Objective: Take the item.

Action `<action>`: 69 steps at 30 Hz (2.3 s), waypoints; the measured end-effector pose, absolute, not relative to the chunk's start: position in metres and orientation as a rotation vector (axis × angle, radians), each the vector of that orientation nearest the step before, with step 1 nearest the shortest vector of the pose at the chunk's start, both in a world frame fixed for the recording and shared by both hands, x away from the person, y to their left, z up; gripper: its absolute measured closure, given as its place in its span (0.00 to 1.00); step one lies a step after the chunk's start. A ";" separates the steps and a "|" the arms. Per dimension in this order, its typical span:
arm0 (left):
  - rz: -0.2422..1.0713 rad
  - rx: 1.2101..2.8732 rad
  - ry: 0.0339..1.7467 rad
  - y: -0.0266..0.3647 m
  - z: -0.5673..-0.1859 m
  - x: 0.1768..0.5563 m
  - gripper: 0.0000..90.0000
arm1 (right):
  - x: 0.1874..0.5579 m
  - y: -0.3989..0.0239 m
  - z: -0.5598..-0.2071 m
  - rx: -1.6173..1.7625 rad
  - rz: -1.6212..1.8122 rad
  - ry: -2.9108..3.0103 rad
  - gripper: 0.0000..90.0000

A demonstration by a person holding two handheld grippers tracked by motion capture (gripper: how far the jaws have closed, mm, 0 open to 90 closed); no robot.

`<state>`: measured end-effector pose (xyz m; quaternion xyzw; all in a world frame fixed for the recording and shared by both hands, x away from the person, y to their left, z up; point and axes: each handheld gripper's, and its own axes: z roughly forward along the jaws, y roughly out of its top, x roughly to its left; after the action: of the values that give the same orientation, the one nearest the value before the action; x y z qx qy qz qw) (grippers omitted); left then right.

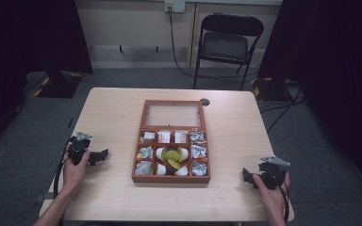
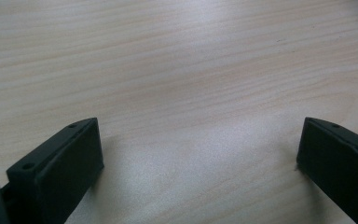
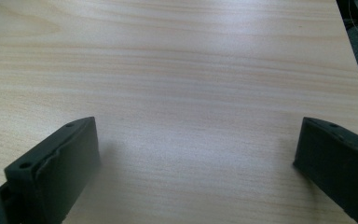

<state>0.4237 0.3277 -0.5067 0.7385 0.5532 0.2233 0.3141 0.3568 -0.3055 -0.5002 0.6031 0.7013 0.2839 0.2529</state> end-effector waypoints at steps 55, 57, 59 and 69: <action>0.583 1.952 1.455 0.324 -0.506 0.425 0.00 | 0.355 -0.229 -0.448 1.368 1.136 2.130 0.56; 0.584 1.953 1.455 0.324 -0.506 0.425 0.00 | 0.356 -0.224 -0.445 1.350 1.149 2.144 0.56; 0.585 1.949 1.457 0.323 -0.507 0.425 0.00 | 0.357 -0.218 -0.442 1.329 1.164 2.154 0.56; 0.585 1.948 1.457 0.323 -0.507 0.425 0.00 | 0.366 -0.184 -0.430 1.226 1.238 2.221 0.53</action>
<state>0.4250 0.3233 -0.5065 0.7393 0.5527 0.2219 0.3143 0.3656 -0.1839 -0.4297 0.4289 0.7769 0.4329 0.1585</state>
